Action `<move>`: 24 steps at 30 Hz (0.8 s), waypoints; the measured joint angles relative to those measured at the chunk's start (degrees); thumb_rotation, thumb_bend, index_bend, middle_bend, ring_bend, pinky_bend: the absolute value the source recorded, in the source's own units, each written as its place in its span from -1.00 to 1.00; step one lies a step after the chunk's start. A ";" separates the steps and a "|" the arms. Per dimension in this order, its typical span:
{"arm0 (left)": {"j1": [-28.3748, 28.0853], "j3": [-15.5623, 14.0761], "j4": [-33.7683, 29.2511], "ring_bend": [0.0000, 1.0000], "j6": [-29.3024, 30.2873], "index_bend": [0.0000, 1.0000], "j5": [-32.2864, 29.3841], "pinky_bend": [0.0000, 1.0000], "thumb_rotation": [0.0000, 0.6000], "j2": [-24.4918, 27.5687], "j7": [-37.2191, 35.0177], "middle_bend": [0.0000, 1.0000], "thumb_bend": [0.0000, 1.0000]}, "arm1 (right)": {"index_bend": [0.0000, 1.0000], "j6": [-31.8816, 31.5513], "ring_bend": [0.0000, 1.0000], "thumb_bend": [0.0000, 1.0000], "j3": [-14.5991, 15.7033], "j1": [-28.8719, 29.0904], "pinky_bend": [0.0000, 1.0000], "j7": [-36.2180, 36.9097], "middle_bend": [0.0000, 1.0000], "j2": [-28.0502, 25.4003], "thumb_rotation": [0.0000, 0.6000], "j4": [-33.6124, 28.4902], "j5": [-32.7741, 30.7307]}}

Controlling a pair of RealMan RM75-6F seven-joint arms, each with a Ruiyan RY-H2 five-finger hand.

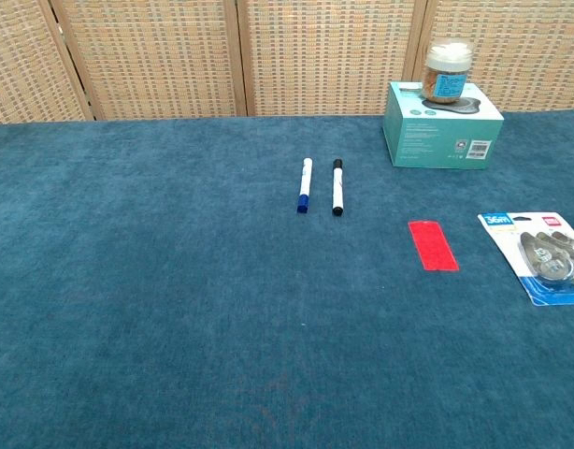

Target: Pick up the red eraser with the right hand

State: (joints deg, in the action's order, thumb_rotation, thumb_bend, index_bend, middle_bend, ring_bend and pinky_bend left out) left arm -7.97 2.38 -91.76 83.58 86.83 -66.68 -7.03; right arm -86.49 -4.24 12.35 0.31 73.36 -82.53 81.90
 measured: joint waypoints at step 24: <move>-0.70 0.21 -0.67 -1.00 -1.85 -1.00 -1.17 -1.00 1.00 0.04 1.65 -1.00 -0.77 | -0.50 27.13 -1.00 -0.37 -4.99 18.68 -1.00 2.07 -1.00 1.44 1.00 4.91 0.19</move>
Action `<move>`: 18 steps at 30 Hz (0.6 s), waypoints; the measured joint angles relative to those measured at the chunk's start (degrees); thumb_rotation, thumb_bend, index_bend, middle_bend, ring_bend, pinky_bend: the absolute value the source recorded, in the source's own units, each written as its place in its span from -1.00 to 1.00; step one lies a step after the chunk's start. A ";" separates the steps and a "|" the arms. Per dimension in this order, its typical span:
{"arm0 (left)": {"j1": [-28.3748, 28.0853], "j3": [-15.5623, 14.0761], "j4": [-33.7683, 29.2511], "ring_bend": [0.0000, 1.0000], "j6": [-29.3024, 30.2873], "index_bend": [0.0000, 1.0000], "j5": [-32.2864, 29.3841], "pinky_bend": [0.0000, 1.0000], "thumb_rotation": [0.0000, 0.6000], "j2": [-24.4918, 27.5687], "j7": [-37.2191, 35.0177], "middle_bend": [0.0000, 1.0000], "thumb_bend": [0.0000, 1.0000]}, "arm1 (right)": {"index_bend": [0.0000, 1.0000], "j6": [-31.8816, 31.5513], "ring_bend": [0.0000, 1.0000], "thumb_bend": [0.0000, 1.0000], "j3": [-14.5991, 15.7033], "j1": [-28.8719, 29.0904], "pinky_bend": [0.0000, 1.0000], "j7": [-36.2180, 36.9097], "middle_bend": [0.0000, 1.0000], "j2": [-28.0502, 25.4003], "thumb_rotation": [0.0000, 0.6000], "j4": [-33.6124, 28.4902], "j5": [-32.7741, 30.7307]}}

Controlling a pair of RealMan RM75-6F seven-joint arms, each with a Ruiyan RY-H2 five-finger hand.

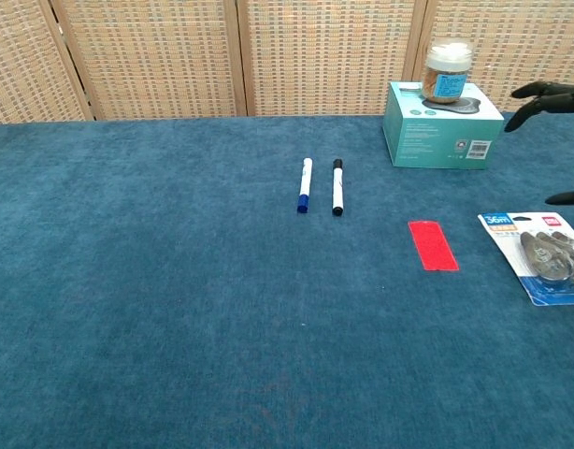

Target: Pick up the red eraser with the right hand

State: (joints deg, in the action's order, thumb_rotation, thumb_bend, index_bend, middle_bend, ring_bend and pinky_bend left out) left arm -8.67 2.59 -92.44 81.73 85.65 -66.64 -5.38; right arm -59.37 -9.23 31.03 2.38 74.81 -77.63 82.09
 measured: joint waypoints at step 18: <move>-0.68 0.02 -0.66 -1.00 -2.26 -1.00 -1.54 -1.00 1.00 0.66 0.49 -1.00 -0.77 | -0.45 18.61 -1.00 -0.01 -2.68 13.19 -1.00 -10.27 -1.00 12.89 1.00 15.88 -12.03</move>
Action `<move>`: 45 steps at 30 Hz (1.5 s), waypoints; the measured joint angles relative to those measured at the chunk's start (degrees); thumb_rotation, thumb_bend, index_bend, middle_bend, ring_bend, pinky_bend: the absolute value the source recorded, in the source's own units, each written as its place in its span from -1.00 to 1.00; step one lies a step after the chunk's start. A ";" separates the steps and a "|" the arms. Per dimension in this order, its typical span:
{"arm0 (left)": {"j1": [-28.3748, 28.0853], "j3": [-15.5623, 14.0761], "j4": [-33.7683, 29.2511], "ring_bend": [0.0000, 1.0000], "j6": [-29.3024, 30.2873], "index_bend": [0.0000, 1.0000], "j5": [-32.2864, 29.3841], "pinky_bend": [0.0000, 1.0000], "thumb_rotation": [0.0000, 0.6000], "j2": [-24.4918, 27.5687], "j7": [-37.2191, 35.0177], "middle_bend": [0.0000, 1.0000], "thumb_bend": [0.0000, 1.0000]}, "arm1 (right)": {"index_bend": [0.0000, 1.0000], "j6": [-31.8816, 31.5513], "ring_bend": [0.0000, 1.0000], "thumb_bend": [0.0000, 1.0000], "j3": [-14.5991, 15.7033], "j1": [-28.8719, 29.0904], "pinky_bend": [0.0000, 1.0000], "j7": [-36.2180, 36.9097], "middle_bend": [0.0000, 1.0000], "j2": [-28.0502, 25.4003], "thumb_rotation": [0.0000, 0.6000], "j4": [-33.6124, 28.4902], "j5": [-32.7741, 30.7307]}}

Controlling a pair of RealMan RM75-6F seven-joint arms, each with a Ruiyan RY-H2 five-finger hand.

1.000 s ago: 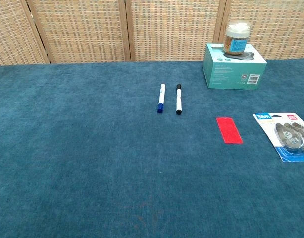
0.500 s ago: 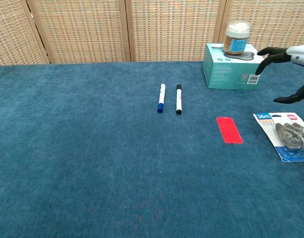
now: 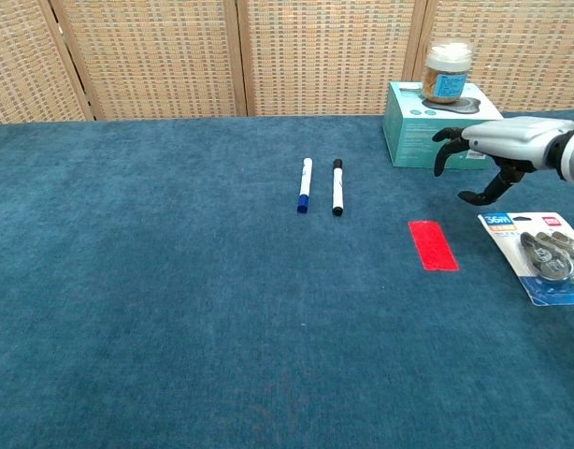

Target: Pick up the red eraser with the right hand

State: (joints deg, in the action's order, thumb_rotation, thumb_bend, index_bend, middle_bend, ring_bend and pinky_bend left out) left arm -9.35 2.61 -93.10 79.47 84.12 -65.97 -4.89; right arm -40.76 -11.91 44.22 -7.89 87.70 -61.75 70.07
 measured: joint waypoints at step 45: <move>-0.27 -0.07 -0.57 -1.00 -0.73 -1.00 -0.61 -1.00 1.00 0.36 0.20 -1.00 -0.77 | -0.31 5.22 -1.00 0.02 2.74 4.07 -1.00 1.10 -1.00 7.26 1.00 7.29 -2.35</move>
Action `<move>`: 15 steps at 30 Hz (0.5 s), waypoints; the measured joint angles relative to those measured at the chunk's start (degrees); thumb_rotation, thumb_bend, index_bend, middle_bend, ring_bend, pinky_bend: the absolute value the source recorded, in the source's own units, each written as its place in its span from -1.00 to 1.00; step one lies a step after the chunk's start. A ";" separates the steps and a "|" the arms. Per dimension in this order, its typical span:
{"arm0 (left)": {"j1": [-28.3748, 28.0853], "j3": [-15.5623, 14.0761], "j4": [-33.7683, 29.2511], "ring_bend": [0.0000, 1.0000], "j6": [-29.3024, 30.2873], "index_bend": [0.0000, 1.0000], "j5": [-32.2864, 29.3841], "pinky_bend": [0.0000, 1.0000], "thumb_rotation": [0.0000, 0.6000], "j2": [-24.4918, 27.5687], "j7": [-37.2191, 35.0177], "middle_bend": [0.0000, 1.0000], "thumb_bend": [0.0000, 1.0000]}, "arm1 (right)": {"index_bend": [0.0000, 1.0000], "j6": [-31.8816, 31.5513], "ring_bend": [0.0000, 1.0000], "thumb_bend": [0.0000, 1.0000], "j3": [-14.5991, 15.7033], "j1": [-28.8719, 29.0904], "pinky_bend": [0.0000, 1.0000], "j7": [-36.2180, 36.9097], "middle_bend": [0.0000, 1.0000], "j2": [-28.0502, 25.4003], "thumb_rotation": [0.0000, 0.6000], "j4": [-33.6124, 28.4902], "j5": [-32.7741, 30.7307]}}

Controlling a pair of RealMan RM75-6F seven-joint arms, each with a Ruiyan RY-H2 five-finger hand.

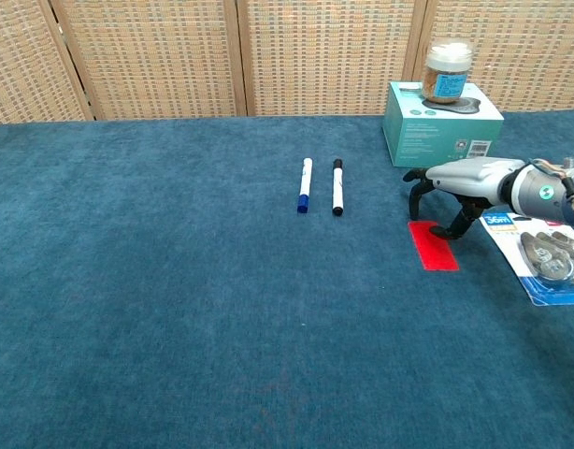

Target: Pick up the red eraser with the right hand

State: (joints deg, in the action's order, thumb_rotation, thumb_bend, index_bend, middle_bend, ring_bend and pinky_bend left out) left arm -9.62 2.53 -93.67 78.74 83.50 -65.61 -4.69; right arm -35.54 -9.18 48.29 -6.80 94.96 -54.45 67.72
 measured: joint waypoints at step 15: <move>0.00 0.01 -0.02 -1.00 0.07 -1.00 0.02 -1.00 1.00 -0.02 0.05 -1.00 -0.77 | -0.03 0.51 -1.00 0.03 1.13 -0.11 -1.00 -1.85 -1.00 -2.16 1.00 -4.10 -0.35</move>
State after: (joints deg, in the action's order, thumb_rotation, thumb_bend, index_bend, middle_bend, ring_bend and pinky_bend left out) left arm -9.62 2.54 -93.69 78.81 83.52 -65.63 -4.64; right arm -35.02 -8.04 48.18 -8.65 92.80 -58.55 67.37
